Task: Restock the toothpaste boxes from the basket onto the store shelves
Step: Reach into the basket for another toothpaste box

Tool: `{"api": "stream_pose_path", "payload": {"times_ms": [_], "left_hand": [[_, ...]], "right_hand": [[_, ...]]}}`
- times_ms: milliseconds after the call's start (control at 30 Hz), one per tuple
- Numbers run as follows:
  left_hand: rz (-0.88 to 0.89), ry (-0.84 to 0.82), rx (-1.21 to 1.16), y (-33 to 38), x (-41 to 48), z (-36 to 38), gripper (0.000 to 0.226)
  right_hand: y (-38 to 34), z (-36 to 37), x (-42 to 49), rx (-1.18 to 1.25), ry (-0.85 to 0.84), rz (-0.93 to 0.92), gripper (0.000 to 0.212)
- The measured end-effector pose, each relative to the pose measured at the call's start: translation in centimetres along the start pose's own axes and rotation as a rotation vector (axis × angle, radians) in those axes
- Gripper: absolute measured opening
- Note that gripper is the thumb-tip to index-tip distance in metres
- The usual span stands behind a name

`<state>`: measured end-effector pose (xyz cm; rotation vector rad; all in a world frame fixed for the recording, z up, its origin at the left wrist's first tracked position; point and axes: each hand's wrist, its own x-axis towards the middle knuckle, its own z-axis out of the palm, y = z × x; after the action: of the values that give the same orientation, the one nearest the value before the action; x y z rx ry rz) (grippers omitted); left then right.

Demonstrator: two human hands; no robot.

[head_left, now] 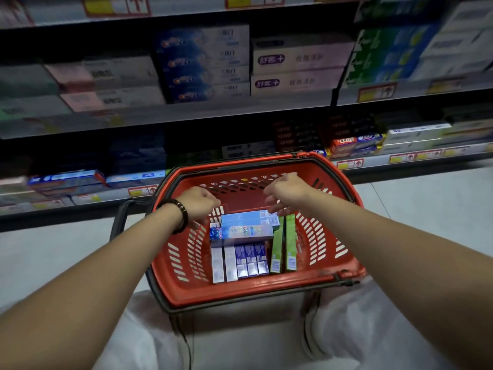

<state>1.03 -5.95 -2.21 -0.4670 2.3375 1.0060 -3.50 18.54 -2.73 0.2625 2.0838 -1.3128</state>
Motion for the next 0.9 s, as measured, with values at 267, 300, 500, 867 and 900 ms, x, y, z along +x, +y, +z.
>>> {"api": "stream_pose_path", "payload": {"times_ms": [267,300,500,867,900], "left_hand": [[-0.152,-0.039,0.035,-3.2,3.4,3.4,0.022],[-0.173,-0.029,0.001,-3.5,3.9,3.5,0.022],[-0.217,0.006,-0.138,-5.1,5.6,5.4,0.019],[-0.319,0.057,-0.271,-6.9,8.0,7.5,0.012],[-0.328,0.054,-0.279,-7.3,8.3,7.7,0.012]], "right_hand": [[3.5,1.2,4.0,-0.086,-0.011,0.186,0.037],[3.7,1.4,4.4,-0.069,-0.014,0.194,0.037],[6.2,2.4,5.3,-0.018,-0.001,0.263,0.044],[8.7,3.4,6.5,0.015,-0.006,0.338,0.041],[8.8,3.5,6.5,0.013,-0.007,0.342,0.042]]}}
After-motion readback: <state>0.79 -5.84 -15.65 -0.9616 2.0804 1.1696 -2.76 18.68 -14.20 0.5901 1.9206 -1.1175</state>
